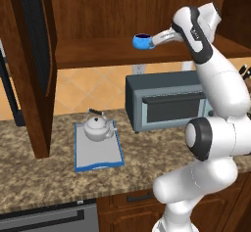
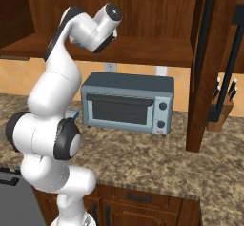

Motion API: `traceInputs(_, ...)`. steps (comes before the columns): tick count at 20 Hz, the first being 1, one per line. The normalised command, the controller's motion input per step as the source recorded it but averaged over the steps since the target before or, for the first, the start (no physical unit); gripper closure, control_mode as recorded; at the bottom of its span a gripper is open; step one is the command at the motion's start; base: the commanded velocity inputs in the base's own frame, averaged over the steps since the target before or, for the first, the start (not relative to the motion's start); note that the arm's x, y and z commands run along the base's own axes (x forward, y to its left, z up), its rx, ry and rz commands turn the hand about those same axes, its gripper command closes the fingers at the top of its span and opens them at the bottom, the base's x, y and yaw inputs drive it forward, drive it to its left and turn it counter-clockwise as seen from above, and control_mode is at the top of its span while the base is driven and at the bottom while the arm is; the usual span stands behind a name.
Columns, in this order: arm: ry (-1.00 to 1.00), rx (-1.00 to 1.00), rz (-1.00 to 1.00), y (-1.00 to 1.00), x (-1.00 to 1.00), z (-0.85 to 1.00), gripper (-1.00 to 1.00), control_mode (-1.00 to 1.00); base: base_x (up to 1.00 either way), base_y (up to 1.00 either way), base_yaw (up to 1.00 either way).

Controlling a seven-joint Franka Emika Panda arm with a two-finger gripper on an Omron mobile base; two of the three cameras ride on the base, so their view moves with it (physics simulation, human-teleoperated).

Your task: Pick the kettle from the counter and place it on the tray. Then pick the mug from the cabinet and place it on the tray. Then close the cabinet doors.

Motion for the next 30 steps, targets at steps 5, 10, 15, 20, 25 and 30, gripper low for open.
traceInputs(5,0.02,0.0,0.01,0.0,0.3,-0.01,-1.0,-1.0,0.0,0.0,0.0)
traceInputs(10,0.01,0.0,0.0,0.0,0.33,-0.06,-1.0,-1.0,0.0,0.0,0.0)
traceInputs(15,0.0,0.0,0.0,0.0,0.19,-0.03,-1.0,-1.0,0.0,0.0,0.0)
traceInputs(20,0.0,0.0,0.01,0.0,0.0,0.0,1.0,-1.0,0.0,0.0,0.0)
traceInputs(25,0.0,0.0,0.03,0.0,0.0,0.0,1.0,-1.0,0.0,0.0,0.0)
traceInputs(30,0.0,0.0,0.04,0.0,0.0,0.0,1.0,-1.0,0.0,0.0,0.0)
